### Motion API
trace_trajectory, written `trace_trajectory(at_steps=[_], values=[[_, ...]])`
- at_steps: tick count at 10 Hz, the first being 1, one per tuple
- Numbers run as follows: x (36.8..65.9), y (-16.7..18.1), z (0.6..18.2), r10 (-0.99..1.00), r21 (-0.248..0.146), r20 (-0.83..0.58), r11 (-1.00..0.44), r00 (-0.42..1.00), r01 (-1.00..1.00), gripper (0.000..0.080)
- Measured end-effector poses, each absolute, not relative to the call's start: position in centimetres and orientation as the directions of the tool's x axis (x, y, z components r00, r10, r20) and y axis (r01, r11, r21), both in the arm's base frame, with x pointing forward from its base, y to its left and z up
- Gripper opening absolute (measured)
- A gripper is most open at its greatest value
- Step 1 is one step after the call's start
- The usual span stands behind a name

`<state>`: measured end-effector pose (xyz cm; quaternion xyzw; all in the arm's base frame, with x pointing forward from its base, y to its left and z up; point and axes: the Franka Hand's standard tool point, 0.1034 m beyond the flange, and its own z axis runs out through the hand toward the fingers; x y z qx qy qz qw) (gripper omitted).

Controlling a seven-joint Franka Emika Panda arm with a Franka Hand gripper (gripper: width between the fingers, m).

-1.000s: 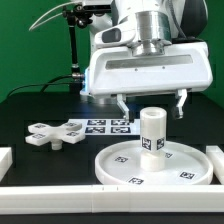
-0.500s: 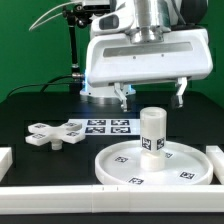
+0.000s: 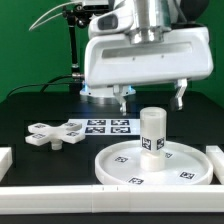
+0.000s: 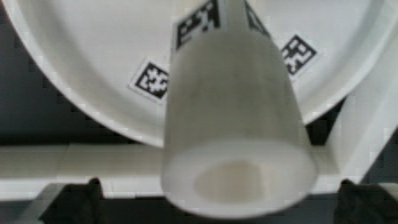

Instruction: Assemble round table

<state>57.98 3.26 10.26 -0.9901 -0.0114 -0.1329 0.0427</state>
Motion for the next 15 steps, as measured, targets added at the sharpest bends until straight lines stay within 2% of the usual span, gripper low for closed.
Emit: trace_trajectory(at_steps=[5,10,11,12,13,15], values=[[57.0,4.3,9.7,0.023,-0.140,0.020,-0.990,1.000,0.026,0.0649],[57.4,4.2,9.2,0.034,-0.135,0.040,-0.990,0.999,0.039,0.0649],[57.4,4.2,9.1,0.034,-0.135,0.040,-0.990,0.999,0.039,0.0558],[57.4,4.2,9.1,0.034,-0.135,0.040,-0.990,0.999,0.039,0.0558],[57.4,4.2,9.1,0.034,-0.135,0.040,-0.990,0.999,0.039,0.0407],[57.4,4.2,9.1,0.023,-0.136,0.038,-0.990,0.999,0.028,0.0407]])
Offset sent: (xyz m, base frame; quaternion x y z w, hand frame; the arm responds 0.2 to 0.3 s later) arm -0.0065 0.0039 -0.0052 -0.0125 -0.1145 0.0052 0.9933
